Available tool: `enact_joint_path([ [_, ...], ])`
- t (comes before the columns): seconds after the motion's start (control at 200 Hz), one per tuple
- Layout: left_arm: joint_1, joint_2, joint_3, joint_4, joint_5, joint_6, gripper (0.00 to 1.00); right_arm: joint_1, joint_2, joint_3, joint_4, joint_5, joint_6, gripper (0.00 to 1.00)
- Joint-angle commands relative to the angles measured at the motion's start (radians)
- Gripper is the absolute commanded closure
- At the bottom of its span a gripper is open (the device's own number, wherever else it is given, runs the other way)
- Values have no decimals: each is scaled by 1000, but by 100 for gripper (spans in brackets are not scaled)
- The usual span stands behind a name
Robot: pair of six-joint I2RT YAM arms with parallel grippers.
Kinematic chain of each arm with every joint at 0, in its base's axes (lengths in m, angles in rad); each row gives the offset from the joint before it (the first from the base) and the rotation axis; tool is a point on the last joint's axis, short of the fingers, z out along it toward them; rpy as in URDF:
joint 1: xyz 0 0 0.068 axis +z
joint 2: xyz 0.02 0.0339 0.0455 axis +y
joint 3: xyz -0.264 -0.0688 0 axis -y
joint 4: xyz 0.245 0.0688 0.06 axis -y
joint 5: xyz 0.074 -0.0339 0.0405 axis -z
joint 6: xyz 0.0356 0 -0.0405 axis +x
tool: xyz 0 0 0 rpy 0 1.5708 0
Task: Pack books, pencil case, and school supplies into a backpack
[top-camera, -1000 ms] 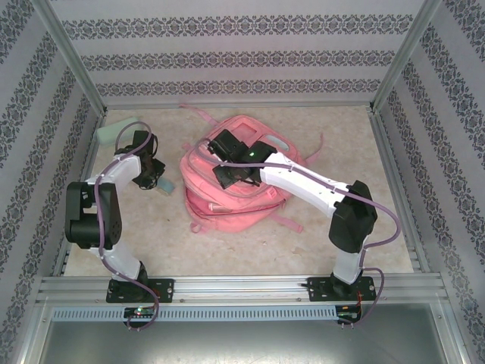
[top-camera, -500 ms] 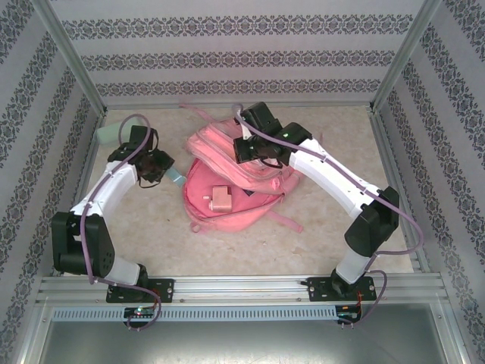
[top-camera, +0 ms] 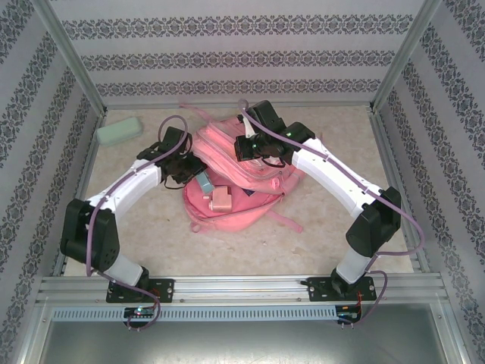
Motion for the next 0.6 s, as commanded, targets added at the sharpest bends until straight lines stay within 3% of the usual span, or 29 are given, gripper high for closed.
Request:
enact_joint_path([
  [0.0,-26,45,39,55,-67,50,75,-8,-46,1,59,16,34,100],
  [0.185,-28,96,86,53,-145,96,75,0,-46,-16,63,9,38,100],
  [0.345,-40,162,107,73,-91,70,75,0,-43,-25,71,6,46,100],
  [0.595,-149,187,82,106,-75,-35,75,-4,-37,-27,77,9,49,100],
])
